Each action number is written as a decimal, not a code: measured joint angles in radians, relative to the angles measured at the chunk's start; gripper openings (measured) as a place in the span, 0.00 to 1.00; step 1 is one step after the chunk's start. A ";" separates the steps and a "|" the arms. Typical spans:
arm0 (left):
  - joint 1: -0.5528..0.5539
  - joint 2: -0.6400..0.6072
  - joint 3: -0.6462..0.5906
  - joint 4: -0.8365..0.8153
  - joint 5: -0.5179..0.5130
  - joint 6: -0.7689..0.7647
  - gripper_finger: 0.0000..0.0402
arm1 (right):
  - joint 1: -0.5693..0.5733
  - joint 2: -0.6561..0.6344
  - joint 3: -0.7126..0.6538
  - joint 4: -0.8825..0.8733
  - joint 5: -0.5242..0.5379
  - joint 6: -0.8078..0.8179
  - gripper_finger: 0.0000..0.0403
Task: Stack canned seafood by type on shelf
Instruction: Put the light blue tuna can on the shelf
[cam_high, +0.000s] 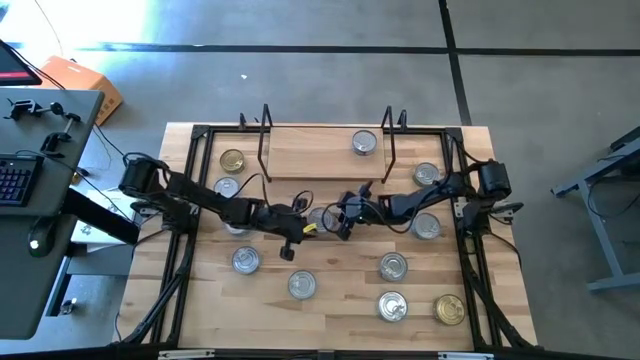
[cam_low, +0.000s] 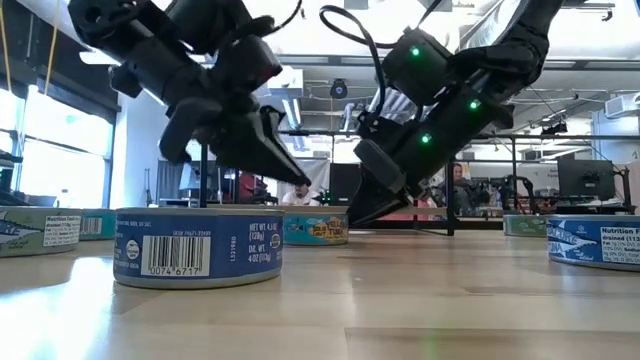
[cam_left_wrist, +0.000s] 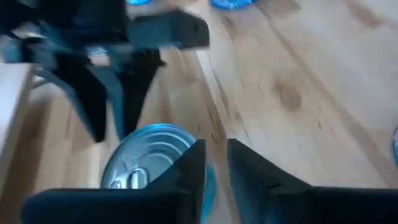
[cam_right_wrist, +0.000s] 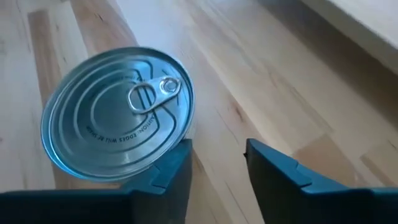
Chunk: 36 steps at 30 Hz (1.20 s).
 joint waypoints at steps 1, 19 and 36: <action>0.000 0.008 0.000 -0.005 0.000 0.014 0.19 | 0.000 0.000 0.000 0.010 -0.002 -0.012 0.37; 0.052 0.075 0.002 -0.032 0.029 -0.028 0.07 | 0.039 -0.095 0.000 -0.071 -0.044 -0.166 0.39; 0.065 -0.022 0.001 0.026 0.013 -0.093 0.00 | 0.091 -0.154 0.004 -0.042 -0.120 -0.642 0.41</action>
